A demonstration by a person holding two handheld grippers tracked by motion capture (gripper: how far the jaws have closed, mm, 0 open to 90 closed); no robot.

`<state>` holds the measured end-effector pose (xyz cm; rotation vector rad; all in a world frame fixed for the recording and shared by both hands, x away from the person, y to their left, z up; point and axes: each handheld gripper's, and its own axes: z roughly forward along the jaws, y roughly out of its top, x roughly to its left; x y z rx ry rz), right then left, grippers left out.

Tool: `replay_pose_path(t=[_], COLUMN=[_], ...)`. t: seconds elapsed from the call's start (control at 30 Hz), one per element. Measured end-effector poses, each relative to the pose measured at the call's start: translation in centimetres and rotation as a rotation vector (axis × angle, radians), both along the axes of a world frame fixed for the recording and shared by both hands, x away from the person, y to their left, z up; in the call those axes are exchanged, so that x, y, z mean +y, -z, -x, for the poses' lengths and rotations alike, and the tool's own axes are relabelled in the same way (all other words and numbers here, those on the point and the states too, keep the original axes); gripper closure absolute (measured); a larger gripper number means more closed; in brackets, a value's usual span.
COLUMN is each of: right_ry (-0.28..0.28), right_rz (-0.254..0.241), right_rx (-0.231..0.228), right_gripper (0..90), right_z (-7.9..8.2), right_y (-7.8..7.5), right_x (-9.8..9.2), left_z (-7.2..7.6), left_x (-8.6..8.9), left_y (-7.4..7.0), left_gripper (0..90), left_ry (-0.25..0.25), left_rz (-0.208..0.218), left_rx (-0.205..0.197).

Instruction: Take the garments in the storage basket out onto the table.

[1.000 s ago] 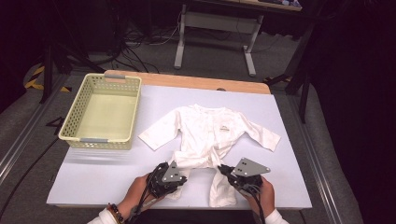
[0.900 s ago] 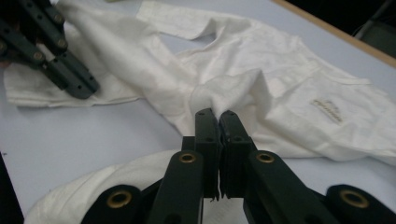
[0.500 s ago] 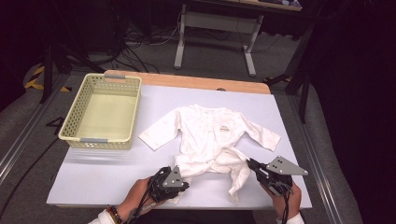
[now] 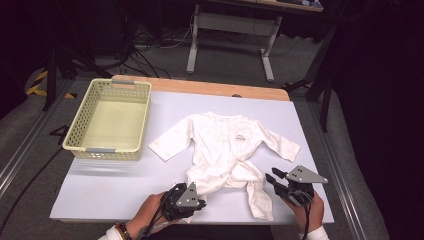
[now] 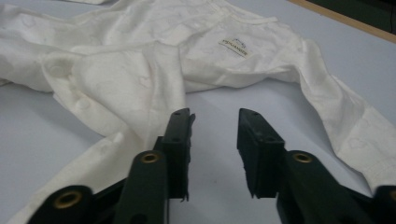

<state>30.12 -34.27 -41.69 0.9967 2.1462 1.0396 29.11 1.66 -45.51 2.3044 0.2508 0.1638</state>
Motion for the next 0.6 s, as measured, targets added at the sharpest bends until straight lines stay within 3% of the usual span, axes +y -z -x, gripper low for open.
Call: replay_pose_path(t=[0.1, 0.27, 0.4, 0.5, 0.57, 0.6], right_ry=[-0.044, -0.083, -0.117, -0.086, -0.070, -0.058], right_rz=[-0.026, -0.050, -0.019, 0.041, 0.055, 0.088], right_rx=[-0.004, -0.020, -0.031, -0.012, 0.028, 0.050], right_gripper=[49.1, 45.9, 46.0, 51.9, 60.0, 67.5], right_z=[0.0, -1.1, -2.3, -4.4, -5.5, -6.2], right_y=[0.0, -0.4, -0.7, -0.2, 0.3, 0.7], right_x=[0.5, 2.3, 4.4, 5.5, 5.6, 5.6], left_z=[-0.2, -0.7, -1.1, -1.4, -1.4, -1.5], left_x=[-0.1, -0.2, -0.2, -0.1, 0.0, 0.1], left_y=[0.0, 0.4, 0.7, 0.7, 0.7, 0.7], left_gripper=[69.8, 63.4, 63.1, 66.8, 72.8, 75.4], left_ry=[-0.045, -0.089, -0.098, -0.111, -0.109, -0.104], left_rz=[-0.003, -0.022, -0.017, -0.009, -0.010, -0.009], left_rx=[-0.017, -0.012, 0.014, 0.037, 0.039, 0.042])
